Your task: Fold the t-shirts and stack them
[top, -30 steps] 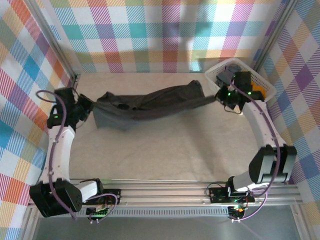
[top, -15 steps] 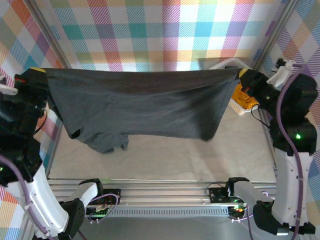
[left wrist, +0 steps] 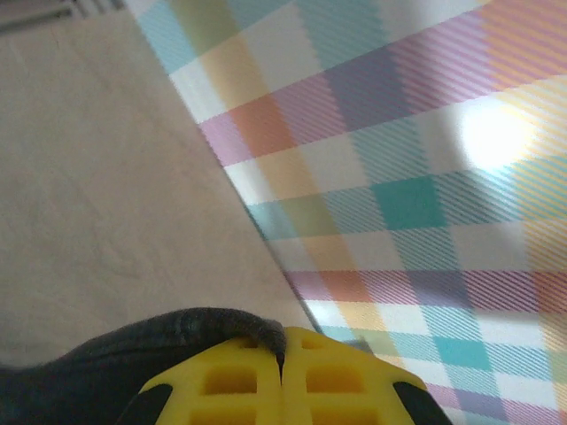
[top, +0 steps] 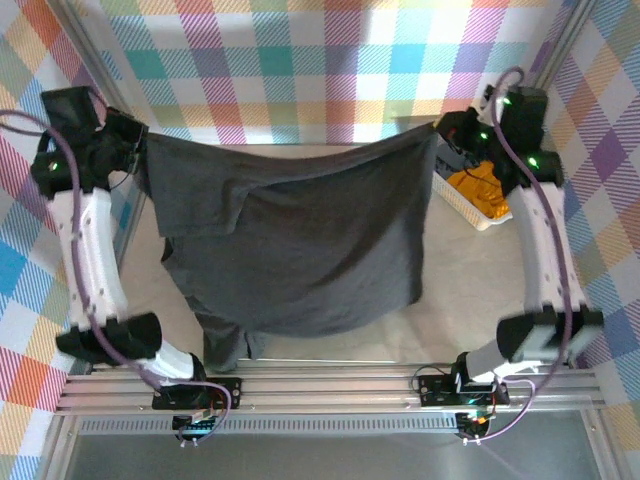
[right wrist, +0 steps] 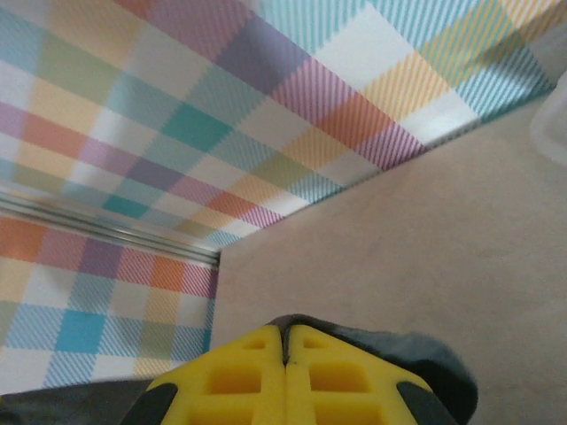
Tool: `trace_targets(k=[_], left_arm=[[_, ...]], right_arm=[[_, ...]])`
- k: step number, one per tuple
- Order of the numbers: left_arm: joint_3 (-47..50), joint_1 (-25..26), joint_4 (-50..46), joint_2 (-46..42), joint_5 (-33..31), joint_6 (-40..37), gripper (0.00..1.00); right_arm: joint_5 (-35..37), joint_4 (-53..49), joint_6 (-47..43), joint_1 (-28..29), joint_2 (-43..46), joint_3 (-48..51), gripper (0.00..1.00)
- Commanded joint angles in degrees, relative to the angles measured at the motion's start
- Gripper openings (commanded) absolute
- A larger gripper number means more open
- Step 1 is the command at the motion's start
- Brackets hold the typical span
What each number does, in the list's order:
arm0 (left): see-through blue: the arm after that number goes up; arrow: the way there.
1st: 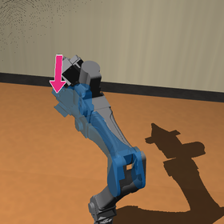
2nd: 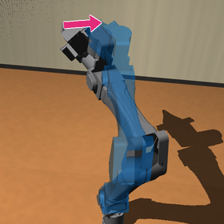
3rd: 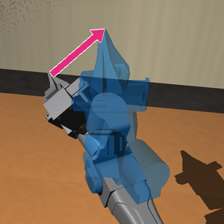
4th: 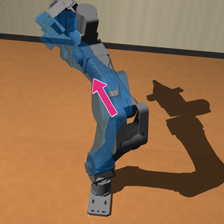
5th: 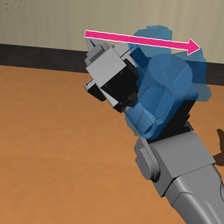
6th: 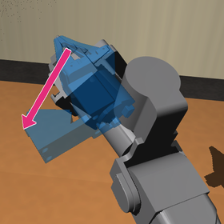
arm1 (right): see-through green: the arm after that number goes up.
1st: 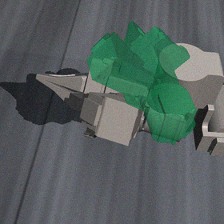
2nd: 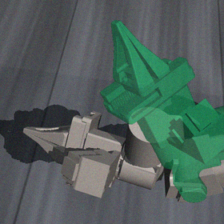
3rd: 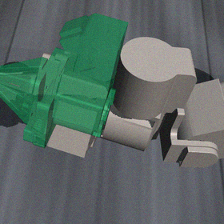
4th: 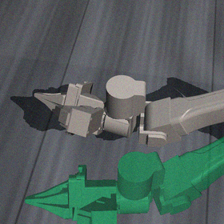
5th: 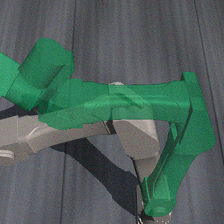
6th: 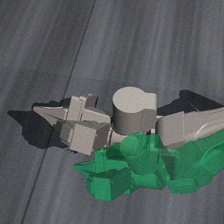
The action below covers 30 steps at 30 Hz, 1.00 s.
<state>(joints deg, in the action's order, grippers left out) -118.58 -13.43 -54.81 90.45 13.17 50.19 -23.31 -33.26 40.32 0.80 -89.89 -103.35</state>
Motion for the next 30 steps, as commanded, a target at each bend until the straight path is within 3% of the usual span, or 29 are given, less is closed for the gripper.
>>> trace_targets(k=[1, 7, 10, 12, 16, 23, 24, 26, 28, 30], left_arm=[[-7.29, -1.46, 6.85, 4.23, 5.28, 1.82, 0.00], [-33.37, -2.11, 1.56, 12.27, 5.08, 4.26, 0.00], [-34.94, -2.87, 1.21, 9.02, 4.96, 5.06, 0.00], [-31.81, -2.84, -1.11, 5.25, 4.73, 4.00, 0.00], [-8.93, -2.84, 1.74, -7.13, 8.59, 3.06, 0.00], [42.67, -2.87, 8.18, -25.96, 10.74, 0.65, 0.00], [48.78, -2.83, 9.45, -26.75, 10.74, 0.08, 0.02], [57.50, -2.87, 10.98, -26.03, 8.57, -3.12, 0.15], [63.64, -2.90, 11.52, -22.94, 6.63, -6.97, 0.32], [67.29, -2.84, 10.97, -19.99, 5.20, -10.43, 0.47]], right_arm=[[-3.45, 2.69, 0.58, -0.56, -5.77, -11.73, 0.00], [-2.36, -7.01, 0.70, -1.89, -16.22, -37.03, 0.00], [-2.03, -8.74, 1.93, -3.22, -15.06, -39.65, 0.00], [-1.68, -8.94, 1.87, -3.81, -11.71, -35.14, 0.00], [-2.50, -4.32, 1.88, -4.36, -2.90, -16.60, 0.00], [-2.83, 2.20, -0.43, -4.57, 5.57, 19.20, 0.00], [-2.85, 3.34, -0.78, -4.50, 5.68, 23.58, 0.00], [-3.36, 4.75, -1.62, -4.24, 4.46, 30.20, 0.01], [-3.83, 2.32, -4.18, -3.71, 1.28, 33.34, 0.25], [0.07, -0.22, -6.98, -2.59, -0.07, 36.42, 0.41]])
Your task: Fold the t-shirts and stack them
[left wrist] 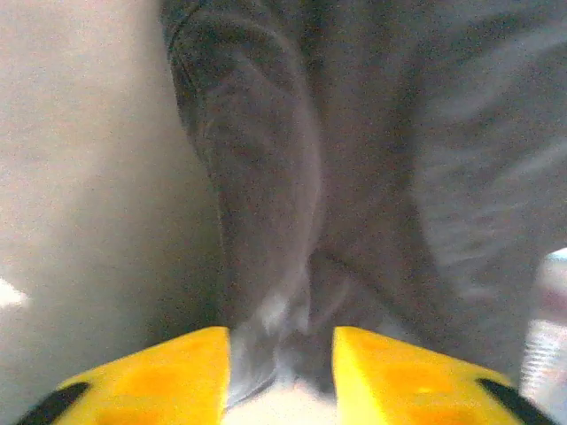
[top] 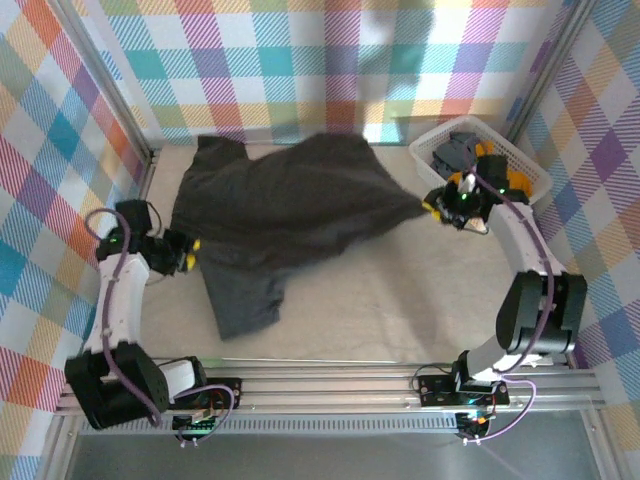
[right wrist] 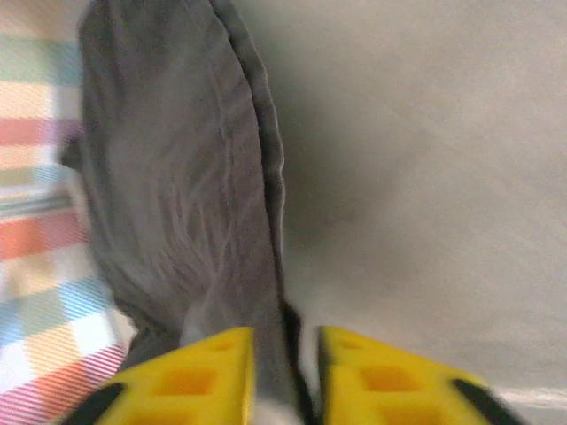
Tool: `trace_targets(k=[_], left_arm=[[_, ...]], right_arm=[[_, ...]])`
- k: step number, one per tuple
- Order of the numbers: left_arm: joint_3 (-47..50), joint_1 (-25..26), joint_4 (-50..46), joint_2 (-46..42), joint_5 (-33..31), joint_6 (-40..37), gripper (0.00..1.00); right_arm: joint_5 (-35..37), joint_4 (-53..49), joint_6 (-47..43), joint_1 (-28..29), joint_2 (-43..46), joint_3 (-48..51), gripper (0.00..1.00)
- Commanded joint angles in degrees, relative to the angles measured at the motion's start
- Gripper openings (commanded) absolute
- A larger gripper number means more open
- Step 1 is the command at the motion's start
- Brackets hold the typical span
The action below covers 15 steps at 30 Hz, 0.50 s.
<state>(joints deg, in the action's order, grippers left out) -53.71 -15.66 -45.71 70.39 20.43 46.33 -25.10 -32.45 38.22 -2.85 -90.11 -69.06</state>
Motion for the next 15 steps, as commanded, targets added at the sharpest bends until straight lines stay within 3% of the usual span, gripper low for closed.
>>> trace_targets(k=[1, 5, 9, 15], left_arm=[[4.04, -0.60, 2.37, -0.05, -1.88, -7.30, 0.50], [8.59, -0.62, 1.04, -6.98, -3.45, -7.74, 0.60], [8.55, -0.24, 1.63, -10.08, -3.54, -4.97, 0.54], [0.89, 7.38, 8.62, 4.22, -5.57, 0.15, 0.44]], right_arm=[[3.21, -0.71, -5.55, 1.48, 0.84, 3.98, 0.46], [8.30, -0.79, -7.14, 3.40, 7.20, 10.35, 0.50], [13.17, -0.36, -7.70, 9.80, 9.63, 11.48, 0.48], [12.42, 4.98, -8.36, 13.13, -1.73, 4.11, 0.39]])
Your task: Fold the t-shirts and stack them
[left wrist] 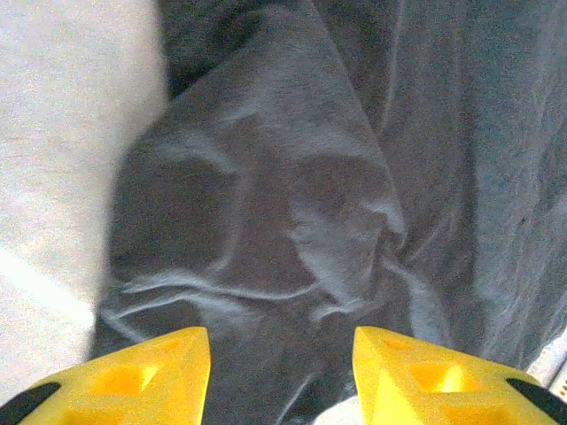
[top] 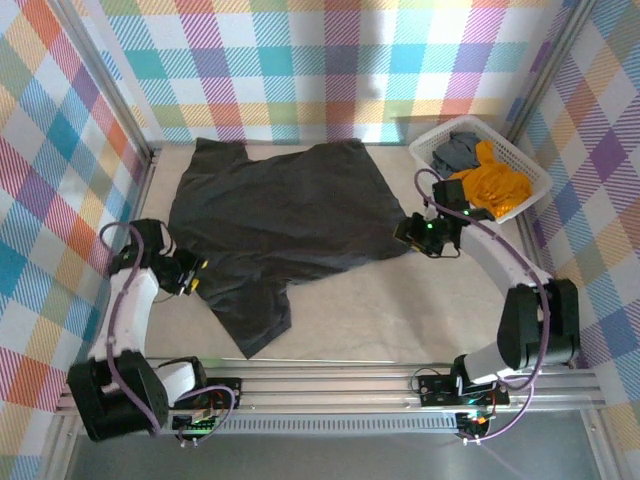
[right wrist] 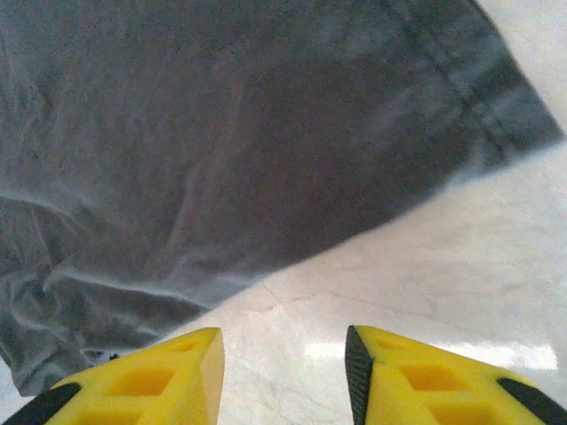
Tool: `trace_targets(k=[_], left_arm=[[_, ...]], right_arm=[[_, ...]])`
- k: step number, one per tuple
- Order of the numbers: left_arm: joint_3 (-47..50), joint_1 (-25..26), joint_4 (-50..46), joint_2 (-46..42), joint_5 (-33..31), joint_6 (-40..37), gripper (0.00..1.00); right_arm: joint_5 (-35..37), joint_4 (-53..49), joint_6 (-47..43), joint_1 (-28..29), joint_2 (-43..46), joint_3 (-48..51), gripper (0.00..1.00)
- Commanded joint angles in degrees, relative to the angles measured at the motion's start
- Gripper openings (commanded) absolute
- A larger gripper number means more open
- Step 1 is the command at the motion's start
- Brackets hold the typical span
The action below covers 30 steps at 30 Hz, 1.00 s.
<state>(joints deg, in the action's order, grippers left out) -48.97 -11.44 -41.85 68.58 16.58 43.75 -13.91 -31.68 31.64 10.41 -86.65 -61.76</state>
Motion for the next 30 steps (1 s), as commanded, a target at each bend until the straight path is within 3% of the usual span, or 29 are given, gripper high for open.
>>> trace_targets(k=[1, 7, 12, 19, 25, 30], left_arm=[[-4.93, 4.14, 6.06, 8.45, -2.41, 3.82, 0.43], [-10.53, 7.21, 10.55, 23.80, -4.49, 8.36, 0.40], [-9.91, 5.06, 10.27, 31.16, -8.65, 7.26, 0.39], [-9.00, -1.15, 11.35, 34.25, -9.11, 3.50, 0.40], [-17.07, -1.30, 5.91, 34.64, -13.14, -0.68, 0.44], [-20.01, -0.07, 4.31, 30.28, -12.95, -0.41, 0.49]], right_arm=[[1.02, 4.91, -2.20, -0.13, -7.22, -4.72, 0.38], [1.65, 1.39, -4.47, -0.18, -22.27, -17.45, 0.36], [4.17, -2.28, -4.57, -0.12, -29.49, -22.54, 0.35], [2.96, -2.65, -3.46, 2.82, -29.85, -19.49, 0.37], [4.64, 0.47, -1.32, 3.56, -25.06, -15.57, 0.37], [4.30, -0.20, -3.57, 3.56, -26.73, -21.17, 0.36]])
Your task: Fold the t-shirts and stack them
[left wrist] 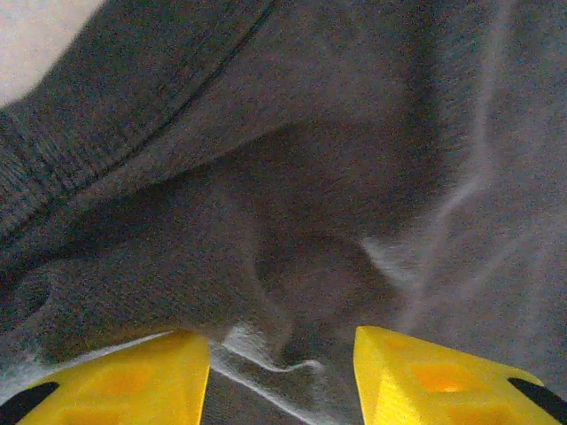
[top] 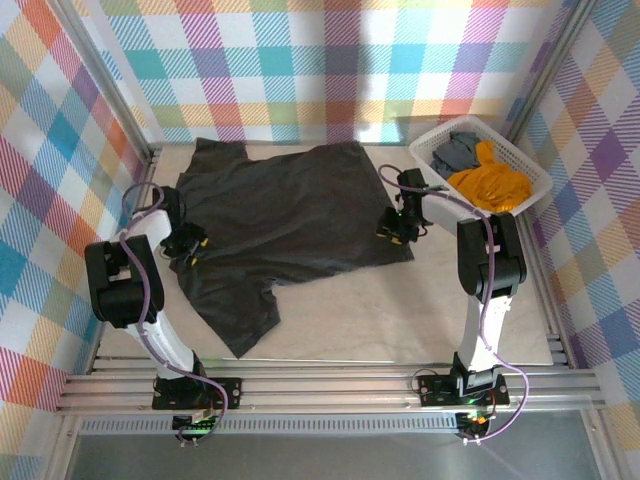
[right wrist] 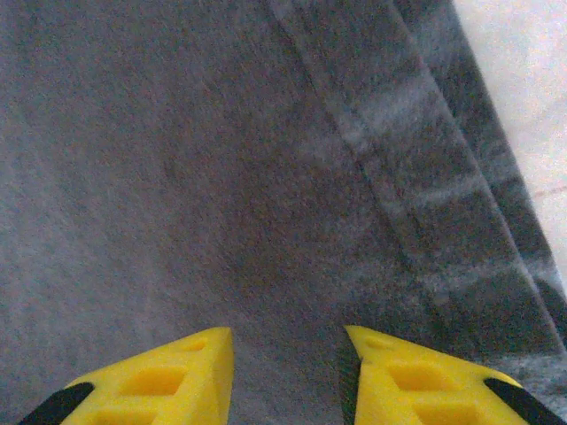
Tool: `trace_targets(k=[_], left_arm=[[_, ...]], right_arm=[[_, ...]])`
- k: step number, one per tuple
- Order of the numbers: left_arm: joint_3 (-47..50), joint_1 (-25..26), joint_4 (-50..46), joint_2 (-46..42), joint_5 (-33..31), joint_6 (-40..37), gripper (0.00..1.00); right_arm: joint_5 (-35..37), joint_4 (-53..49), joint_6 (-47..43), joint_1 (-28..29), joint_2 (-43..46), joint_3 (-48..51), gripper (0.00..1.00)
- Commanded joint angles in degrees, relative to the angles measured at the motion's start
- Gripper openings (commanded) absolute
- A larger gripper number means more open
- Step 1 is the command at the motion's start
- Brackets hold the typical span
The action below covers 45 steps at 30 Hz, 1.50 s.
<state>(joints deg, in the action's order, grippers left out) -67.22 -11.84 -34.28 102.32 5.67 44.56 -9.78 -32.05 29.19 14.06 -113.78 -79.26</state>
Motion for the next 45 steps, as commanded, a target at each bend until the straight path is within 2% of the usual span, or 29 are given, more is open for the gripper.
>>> trace_targets(k=[1, 5, 7, 10, 13, 18, 21, 24, 28, 31, 34, 39, 45], left_arm=[[-1.97, 0.78, -3.25, -4.23, -1.90, -1.01, 0.50], [-2.92, 1.11, -4.44, -4.46, 3.07, -0.60, 0.48], [-2.32, 1.61, -8.60, -6.20, 4.09, -1.10, 0.48], [5.28, 4.01, -13.42, -15.36, 2.09, 0.15, 0.46], [16.82, 9.83, -16.66, -29.87, -1.97, 3.37, 0.44], [32.19, 19.72, -23.19, -48.67, -2.72, 13.62, 0.34], [36.46, 27.12, -25.39, -51.89, -5.87, 18.69, 0.31], [39.39, 28.94, -21.76, -50.36, -4.78, 19.90, 0.33], [38.74, 29.77, -18.26, -48.60, -5.66, 21.20, 0.37], [32.18, 29.68, -19.92, -49.85, -8.87, 20.93, 0.39], [23.47, 27.39, -20.28, -46.29, -12.88, 18.33, 0.42], [13.20, 15.08, -9.29, -25.37, -6.05, 12.41, 0.42], [-6.08, 10.00, -9.08, -1.27, -9.02, 4.40, 0.43]], right_arm=[[-0.16, -0.13, -1.32, -0.08, -0.60, -4.92, 0.36], [-0.20, -2.23, -1.68, -0.13, -4.92, -9.05, 0.35], [0.34, -2.25, -2.11, -0.09, -4.02, -8.04, 0.35], [1.74, -1.80, -2.54, -0.21, 0.64, -4.31, 0.37], [2.01, -2.21, -2.28, -0.19, 6.14, -0.46, 0.37], [-1.07, -2.78, -1.06, -0.09, 13.65, 5.73, 0.38], [-2.37, -2.32, -0.03, -0.09, 17.40, 8.84, 0.38], [-2.23, -2.48, 0.28, -0.25, 18.96, 10.53, 0.40], [-2.82, -0.20, -0.20, -1.98, 15.52, 9.85, 0.39], [-3.22, -0.15, -2.68, -1.87, 9.79, 4.17, 0.35], [-2.25, -0.60, -4.80, -1.34, 4.26, -2.64, 0.34], [-1.52, -4.98, -5.99, -0.02, -6.74, -16.20, 0.34], [-0.81, -11.68, -5.65, 1.57, -17.85, -28.31, 0.34]])
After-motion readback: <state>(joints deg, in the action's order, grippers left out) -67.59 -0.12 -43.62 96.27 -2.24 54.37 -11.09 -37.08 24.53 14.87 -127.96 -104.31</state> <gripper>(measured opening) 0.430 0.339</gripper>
